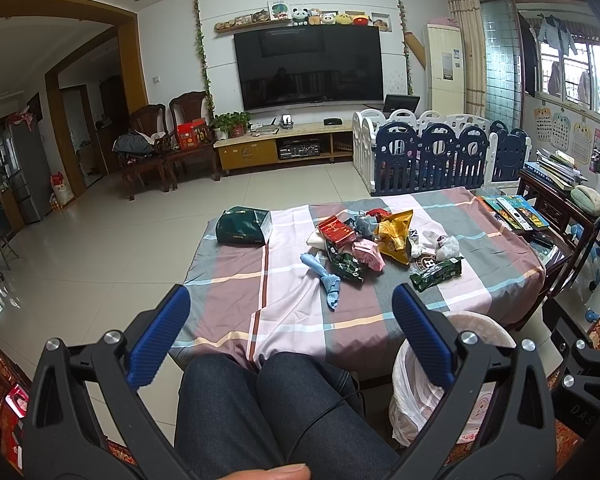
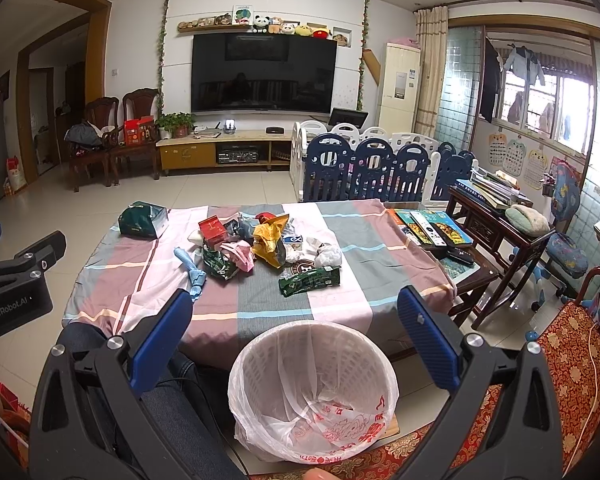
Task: Collect trash
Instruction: 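Grasp the green snack bag with the right tool while the left tool grasps the blue cloth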
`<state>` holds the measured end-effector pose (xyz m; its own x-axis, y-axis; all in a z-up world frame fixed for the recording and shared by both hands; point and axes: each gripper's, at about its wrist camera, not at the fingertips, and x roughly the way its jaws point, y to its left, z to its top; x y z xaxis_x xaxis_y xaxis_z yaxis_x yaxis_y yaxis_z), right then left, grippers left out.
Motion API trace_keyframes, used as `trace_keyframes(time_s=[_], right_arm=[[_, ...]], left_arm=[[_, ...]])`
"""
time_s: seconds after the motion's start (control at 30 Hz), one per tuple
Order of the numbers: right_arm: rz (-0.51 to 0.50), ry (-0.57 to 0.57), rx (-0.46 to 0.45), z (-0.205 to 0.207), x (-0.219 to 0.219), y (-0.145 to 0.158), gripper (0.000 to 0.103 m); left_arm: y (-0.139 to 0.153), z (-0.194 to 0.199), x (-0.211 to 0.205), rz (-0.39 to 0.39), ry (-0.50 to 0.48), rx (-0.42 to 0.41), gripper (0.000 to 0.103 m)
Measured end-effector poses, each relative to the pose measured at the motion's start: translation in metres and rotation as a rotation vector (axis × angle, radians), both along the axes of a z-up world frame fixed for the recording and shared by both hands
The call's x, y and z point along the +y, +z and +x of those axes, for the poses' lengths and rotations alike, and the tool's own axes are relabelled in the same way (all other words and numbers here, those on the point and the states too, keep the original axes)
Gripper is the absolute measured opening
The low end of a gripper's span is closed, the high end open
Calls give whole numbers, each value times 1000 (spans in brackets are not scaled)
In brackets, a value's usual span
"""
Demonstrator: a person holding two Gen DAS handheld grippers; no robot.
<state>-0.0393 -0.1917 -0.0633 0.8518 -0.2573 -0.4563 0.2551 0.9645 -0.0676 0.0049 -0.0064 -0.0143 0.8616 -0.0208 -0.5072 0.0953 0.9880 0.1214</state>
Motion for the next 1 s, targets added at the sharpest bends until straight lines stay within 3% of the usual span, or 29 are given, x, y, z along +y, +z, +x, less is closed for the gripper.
trace_keyframes(time_s=[0.1,0.2,0.27,0.33,0.47,0.57,0.7,0.93,1.0], right_arm=[[-18,12,-19,5,-2,-14,100],[12,34,-9,20,-24,-21,100],[55,45,23,36,-42,-29,100],[94,45,86,58,-59,-48,100],[163,24,196,99,-82,-83,100],[214,5,263,122,-92,-107,91],[220,-15,345,158,-97,-134,88],[299,-38,447,245,-116,-174,88],[335,-56,470,276,-124,-186,82]], left_arm=[[0,16,9,-16,2,-24,100],[-4,39,23,-30,22,-129,100],[-16,63,31,-48,40,-124,100],[-31,87,34,-71,28,-79,100],[-96,161,21,-6,10,163,100],[-148,212,19,-83,-7,327,100],[-205,264,7,-122,-28,451,100],[-249,324,-41,-70,-77,507,100],[-260,336,-44,-85,-74,519,93]])
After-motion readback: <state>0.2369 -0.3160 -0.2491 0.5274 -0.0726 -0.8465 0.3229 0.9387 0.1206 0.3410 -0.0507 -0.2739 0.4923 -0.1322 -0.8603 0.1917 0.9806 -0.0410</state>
